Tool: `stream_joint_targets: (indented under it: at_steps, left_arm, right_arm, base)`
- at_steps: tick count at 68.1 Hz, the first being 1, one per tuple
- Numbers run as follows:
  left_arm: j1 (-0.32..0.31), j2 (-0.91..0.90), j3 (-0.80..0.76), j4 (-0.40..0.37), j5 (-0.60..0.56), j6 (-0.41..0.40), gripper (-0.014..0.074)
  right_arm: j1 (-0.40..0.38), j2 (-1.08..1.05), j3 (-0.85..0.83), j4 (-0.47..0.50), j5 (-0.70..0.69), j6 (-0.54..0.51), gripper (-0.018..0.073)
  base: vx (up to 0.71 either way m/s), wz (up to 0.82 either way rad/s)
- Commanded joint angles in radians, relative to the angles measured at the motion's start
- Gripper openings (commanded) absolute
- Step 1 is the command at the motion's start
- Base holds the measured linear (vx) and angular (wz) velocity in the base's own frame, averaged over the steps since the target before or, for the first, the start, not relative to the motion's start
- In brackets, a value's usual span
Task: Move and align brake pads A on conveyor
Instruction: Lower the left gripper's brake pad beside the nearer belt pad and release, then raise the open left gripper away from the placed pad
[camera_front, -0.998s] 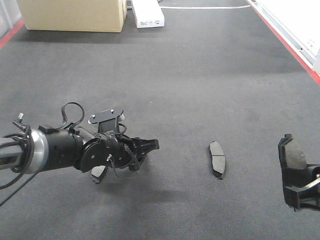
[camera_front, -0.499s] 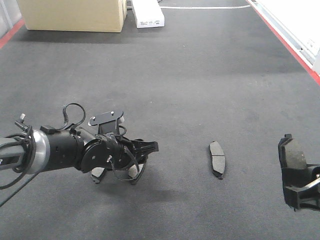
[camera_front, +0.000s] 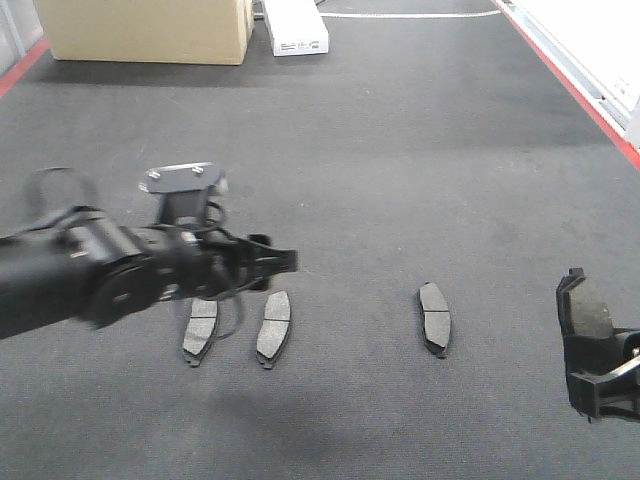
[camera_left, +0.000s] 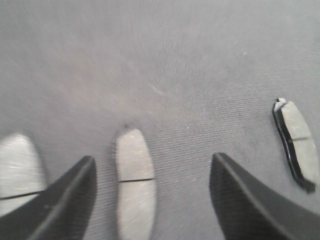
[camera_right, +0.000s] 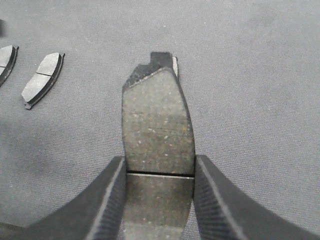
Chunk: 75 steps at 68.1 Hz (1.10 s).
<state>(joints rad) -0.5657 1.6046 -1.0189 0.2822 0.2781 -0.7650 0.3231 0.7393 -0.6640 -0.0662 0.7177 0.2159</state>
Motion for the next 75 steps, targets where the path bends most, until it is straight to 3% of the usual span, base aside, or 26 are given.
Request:
stream_joint_targets:
  at_steps: [1,35,54,75]
  left_arm:
    - [-0.003,-0.133,0.043,0.046,-0.042,-0.004,0.0366]
    - [-0.003,-0.656,0.404,0.069,-0.051,-0.004,-0.0004]
    - [-0.003,-0.795,0.447,0.071,-0.041,-0.004,-0.0008]
    - [-0.003,-0.792,0.447,0.071,-0.038,-0.004,-0.0006]
  right_arm:
    - [0.0,-0.006,-0.031,-0.007,-0.079,-0.005,0.0025]
    - [0.0,-0.006,-0.031,-0.007,-0.079,-0.005,0.0025]
    - [0.0,-0.006,-0.031,-0.007,-0.079,-0.005,0.0025]
    - [0.0,-0.006,-0.031,-0.008,-0.081,-0.005,0.0025]
  base:
    - [0.0,0.0]
    - [0.0,0.0]
    - [0.0,0.0]
    - [0.0,0.0]
